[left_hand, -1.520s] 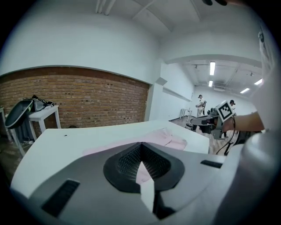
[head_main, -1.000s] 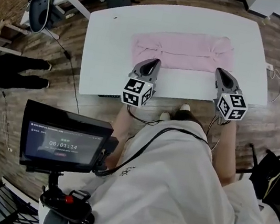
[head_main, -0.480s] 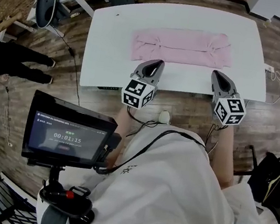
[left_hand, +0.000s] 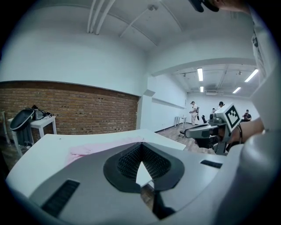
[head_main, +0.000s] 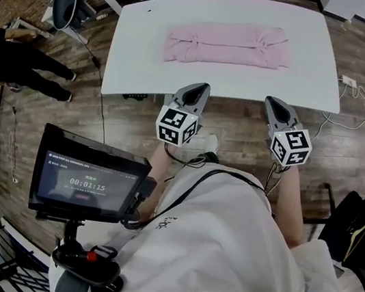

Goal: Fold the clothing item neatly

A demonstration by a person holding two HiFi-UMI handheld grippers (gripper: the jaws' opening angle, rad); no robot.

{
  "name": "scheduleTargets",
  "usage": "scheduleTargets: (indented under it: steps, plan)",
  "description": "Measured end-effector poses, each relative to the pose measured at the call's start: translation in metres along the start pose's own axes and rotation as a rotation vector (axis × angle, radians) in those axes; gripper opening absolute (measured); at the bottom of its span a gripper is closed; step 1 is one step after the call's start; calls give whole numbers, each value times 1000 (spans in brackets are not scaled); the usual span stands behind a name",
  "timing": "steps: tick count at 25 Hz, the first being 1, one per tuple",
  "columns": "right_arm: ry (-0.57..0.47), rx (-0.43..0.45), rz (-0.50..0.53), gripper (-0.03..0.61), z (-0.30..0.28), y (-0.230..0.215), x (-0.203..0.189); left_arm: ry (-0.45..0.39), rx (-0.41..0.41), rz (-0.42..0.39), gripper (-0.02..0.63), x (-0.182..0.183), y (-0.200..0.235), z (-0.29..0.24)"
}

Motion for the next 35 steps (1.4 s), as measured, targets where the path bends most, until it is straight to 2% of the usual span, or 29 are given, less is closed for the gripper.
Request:
scheduleTargets:
  steps: [6,12,20,27,35]
  plan:
    - [-13,35,8,3,62,10,-21,-1,52,-31,2,-18,-64,33]
    - [-2,77,14,3,77,19,-22,-12,90,0,2,-23,-76,51]
    - [-4,113,-15,2,163,34,-64,3,93,-30,0,-50,-166,85]
    - [-42,107,-22,3,198,28,-55,-13,113,-37,0,-46,-201,103]
    - [-95,143,-21,2,213,42,-30,-33,125,-66,2,-23,-209,114]
Point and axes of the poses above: the fingertips, and each gripper's own axes: z backward along the fingers, y to its left, x out of its top, the point moved 2 cm from there along z, backward along the fingers, and after that the axes turned 8 degrees about -x, right-handed, at the moved point
